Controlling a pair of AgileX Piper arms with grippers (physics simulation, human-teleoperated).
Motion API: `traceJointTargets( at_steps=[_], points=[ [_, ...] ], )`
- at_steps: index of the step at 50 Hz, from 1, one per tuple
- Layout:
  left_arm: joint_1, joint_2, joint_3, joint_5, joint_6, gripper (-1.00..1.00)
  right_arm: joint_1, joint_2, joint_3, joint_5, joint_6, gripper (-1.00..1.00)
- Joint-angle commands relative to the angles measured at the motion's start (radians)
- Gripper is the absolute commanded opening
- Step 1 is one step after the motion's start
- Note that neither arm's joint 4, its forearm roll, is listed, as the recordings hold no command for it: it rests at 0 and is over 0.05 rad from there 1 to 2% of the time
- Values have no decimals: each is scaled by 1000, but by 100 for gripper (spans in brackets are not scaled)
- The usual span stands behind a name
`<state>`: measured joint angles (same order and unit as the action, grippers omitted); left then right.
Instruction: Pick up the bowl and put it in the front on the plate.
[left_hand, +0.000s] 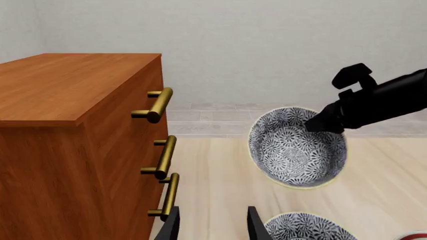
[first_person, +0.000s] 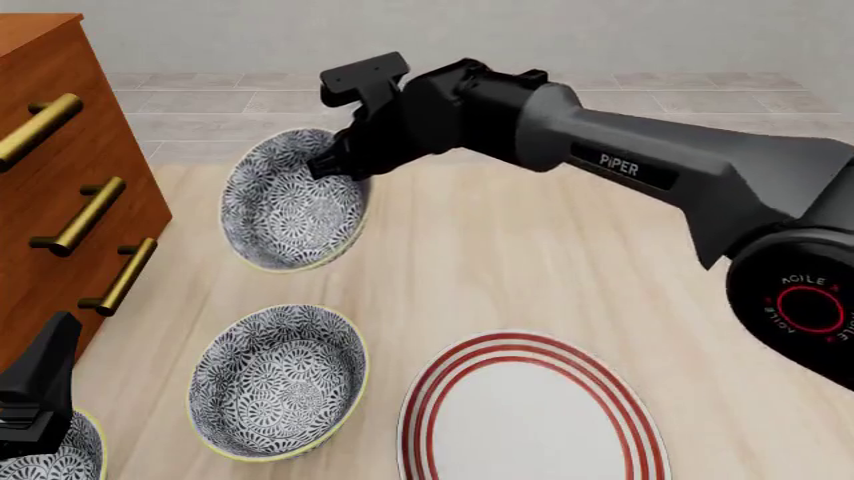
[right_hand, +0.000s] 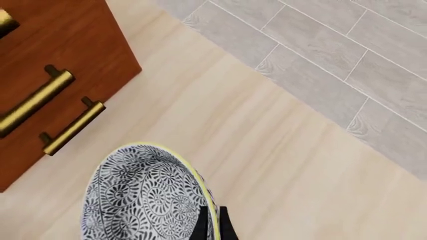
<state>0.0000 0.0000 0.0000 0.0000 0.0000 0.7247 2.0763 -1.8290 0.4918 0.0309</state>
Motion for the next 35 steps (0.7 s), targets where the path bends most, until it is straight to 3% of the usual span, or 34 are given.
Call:
traceJointTargets(
  at_steps=[1,35],
  points=[
    [0,0,0,0,0,100,-4,-78,83,-22,2,-100],
    [0,0,0,0,0,100,-23,-294,388,-131,27,-100]
  ],
)
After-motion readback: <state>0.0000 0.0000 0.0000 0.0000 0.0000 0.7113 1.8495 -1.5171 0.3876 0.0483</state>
